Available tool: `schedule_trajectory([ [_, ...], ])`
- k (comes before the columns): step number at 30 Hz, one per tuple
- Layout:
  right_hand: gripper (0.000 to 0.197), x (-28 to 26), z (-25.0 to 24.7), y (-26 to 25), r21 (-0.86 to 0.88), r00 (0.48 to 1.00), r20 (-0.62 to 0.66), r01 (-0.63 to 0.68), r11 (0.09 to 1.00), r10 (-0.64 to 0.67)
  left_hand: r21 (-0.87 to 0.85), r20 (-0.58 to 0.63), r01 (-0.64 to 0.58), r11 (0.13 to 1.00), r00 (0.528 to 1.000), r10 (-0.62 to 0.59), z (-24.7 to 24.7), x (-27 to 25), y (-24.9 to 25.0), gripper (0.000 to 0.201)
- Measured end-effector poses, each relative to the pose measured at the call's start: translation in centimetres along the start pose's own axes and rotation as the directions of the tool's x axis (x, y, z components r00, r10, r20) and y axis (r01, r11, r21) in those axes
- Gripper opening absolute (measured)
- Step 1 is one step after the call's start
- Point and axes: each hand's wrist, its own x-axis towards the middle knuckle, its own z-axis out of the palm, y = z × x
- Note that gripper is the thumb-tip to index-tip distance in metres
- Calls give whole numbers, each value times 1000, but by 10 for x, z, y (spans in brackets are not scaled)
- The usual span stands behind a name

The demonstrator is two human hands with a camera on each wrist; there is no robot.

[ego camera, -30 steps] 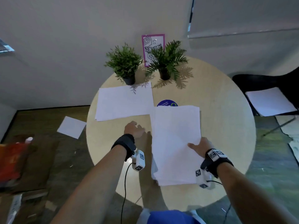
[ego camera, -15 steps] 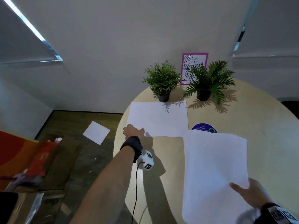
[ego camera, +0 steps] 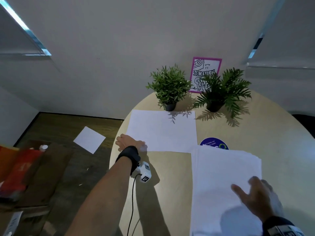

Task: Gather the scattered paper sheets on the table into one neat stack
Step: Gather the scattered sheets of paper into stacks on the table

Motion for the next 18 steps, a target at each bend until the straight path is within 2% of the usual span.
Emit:
schedule_trajectory([
  [1,52,3,-3,-24,30,997,-31,69,997,-68,-12,10,7,1000,1000,-7,-1,1,1,107],
  [3,41,16,-1,-69,107,977,-52,211,972,-206,-57,42,10,998,999,-8,-2,7,1,108],
  [5,42,40,11,-106,153,949,-24,313,937,-313,-91,64,-8,996,998,14,-2,11,1,100],
  [7,49,66,22,-138,157,938,36,335,929,-344,-78,67,-36,996,997,41,-2,14,3,83],
  [10,65,102,28,-177,157,955,118,252,955,-271,-80,74,-102,992,991,108,-4,23,5,57],
  [12,70,122,32,-194,148,973,122,176,973,-194,-60,43,-134,989,990,137,-7,27,6,44],
  [16,75,141,41,-216,125,991,111,60,990,-74,24,7,-122,992,993,122,-10,28,6,49],
  [18,73,143,46,-222,113,992,115,45,993,-58,-16,7,-102,995,995,103,-7,25,8,58],
])
